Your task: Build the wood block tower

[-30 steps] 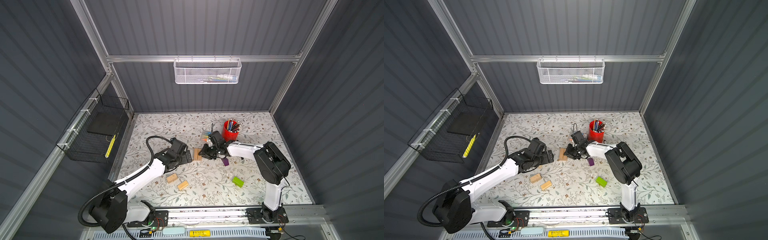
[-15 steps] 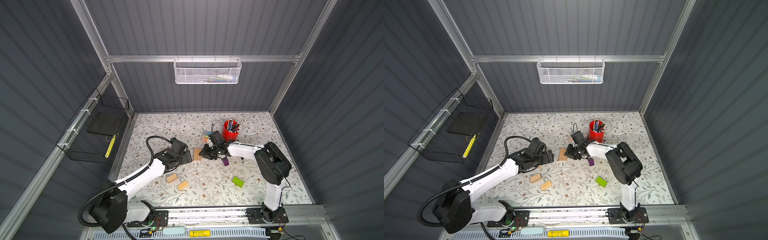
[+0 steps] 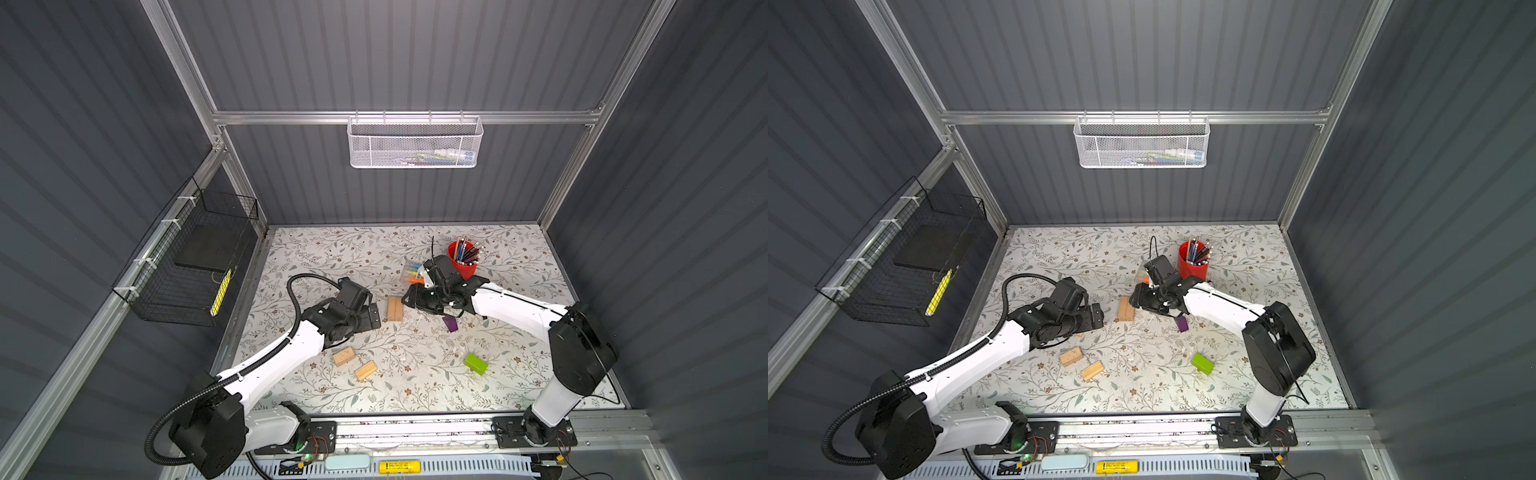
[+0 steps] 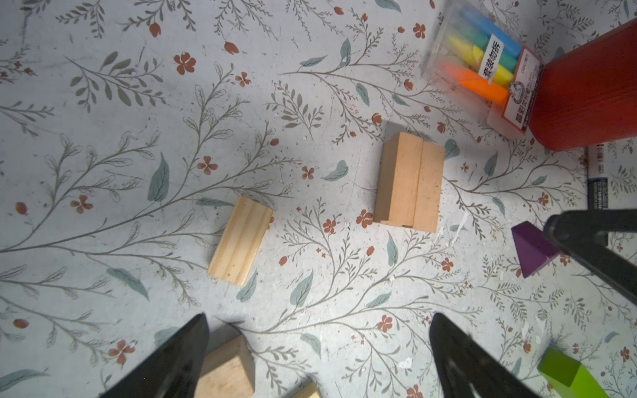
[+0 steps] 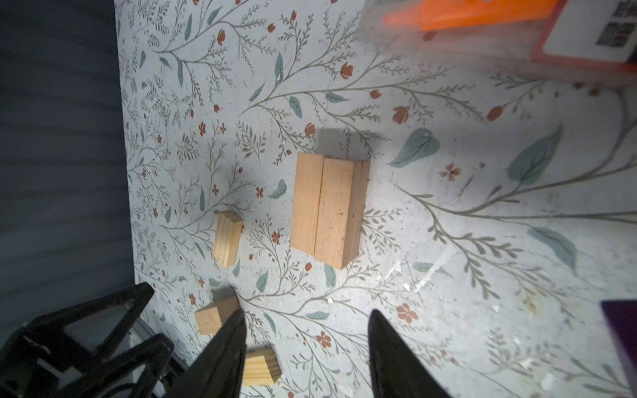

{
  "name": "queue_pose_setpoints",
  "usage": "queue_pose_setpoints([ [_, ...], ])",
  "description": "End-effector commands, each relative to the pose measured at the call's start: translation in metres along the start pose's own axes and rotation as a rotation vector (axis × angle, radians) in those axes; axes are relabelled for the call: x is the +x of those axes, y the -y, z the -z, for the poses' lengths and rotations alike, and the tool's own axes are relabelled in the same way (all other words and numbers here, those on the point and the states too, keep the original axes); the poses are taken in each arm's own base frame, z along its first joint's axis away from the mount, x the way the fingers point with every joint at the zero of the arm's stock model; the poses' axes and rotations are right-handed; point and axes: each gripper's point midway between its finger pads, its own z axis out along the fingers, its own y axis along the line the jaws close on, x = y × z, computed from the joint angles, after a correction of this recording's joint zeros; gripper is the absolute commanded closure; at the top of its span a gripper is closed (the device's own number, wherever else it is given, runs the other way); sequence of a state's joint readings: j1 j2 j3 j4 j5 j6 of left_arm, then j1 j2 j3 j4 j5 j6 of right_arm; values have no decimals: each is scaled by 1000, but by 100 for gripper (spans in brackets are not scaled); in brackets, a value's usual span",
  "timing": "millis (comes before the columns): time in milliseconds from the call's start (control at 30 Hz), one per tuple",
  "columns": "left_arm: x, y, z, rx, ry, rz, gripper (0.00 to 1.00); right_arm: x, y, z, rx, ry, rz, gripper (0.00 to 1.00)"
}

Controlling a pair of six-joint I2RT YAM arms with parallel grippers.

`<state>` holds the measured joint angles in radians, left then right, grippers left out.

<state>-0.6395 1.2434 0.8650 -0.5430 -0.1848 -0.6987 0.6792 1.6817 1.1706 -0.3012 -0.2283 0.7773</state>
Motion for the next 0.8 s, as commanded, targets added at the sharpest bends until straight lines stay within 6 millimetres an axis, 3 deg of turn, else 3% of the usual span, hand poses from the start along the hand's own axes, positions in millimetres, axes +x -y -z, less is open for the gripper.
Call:
queue_pose_setpoints([
  [0, 6, -5, 14, -12, -40, -23, 0, 10, 10, 13, 71, -2, 66, 39],
  [200, 26, -18, 16, -43, -116, -46, 0, 29, 3, 25, 77, -21, 141, 29],
  [500, 55, -44, 7, -125, -194, -69, 0, 68, -10, 26, 12, -49, 211, 11],
  [767, 69, -52, -9, -158, -250, -109, 0, 95, -5, 23, -26, -61, 166, 1],
])
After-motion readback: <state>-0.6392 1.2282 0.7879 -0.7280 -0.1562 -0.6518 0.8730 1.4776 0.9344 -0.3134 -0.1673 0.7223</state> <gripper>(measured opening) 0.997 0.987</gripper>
